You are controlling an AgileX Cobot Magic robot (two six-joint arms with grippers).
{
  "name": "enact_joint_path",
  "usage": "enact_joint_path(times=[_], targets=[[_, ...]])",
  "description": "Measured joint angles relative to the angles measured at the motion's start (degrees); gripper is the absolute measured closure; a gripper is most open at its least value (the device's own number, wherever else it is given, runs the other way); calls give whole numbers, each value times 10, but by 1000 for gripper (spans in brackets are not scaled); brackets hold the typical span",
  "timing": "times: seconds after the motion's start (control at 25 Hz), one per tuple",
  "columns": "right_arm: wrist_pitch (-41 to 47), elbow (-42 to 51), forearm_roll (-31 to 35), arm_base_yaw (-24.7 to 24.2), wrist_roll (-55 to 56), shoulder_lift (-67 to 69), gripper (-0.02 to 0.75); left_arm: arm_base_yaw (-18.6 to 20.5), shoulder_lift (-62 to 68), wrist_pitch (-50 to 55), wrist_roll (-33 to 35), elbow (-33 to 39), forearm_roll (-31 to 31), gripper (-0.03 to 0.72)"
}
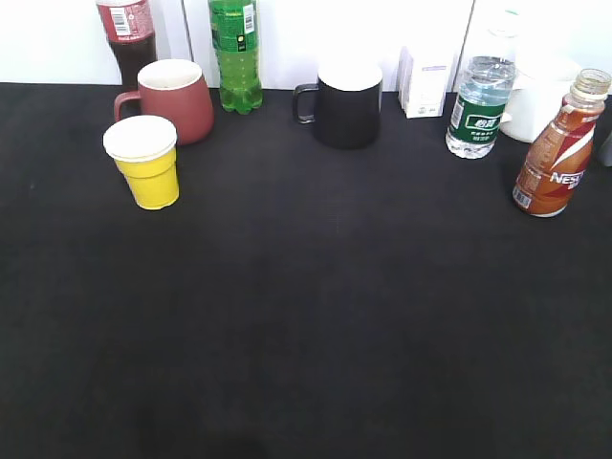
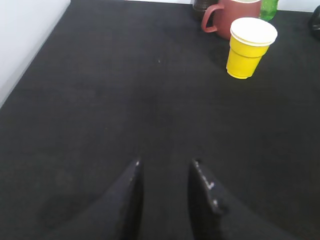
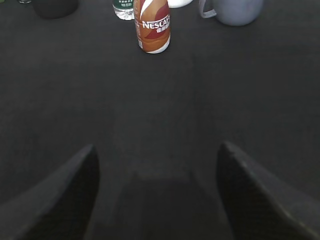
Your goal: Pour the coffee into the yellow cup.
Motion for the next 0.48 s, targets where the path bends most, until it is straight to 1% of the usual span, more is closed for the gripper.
enact_joint_path(times=[0.4,0.44,0.48], targets=[[0,0,0,0,0,0,167,0,0,0,0,0,0,447],[0,0,0,0,0,0,167,0,0,0,0,0,0,438],[0,0,0,0,0,0,167,0,0,0,0,0,0,399]])
